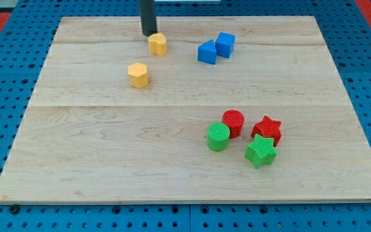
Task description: Push the yellow blocks slightly towards down
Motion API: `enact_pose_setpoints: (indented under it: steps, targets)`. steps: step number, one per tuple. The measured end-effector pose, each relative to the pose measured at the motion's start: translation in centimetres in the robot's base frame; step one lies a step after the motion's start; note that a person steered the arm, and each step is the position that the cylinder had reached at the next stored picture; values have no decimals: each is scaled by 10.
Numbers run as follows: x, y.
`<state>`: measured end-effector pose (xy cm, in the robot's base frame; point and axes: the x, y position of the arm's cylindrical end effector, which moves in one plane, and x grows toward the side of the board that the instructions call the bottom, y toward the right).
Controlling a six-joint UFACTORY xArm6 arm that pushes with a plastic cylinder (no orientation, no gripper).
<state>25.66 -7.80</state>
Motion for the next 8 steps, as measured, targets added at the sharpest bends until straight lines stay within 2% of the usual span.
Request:
enact_pose_setpoints:
  steps: [1,2,3,5,7,8]
  targets:
    - [24,0]
    - [0,10]
    - [5,21]
    - [43,26]
    - [47,70]
    - [60,44]
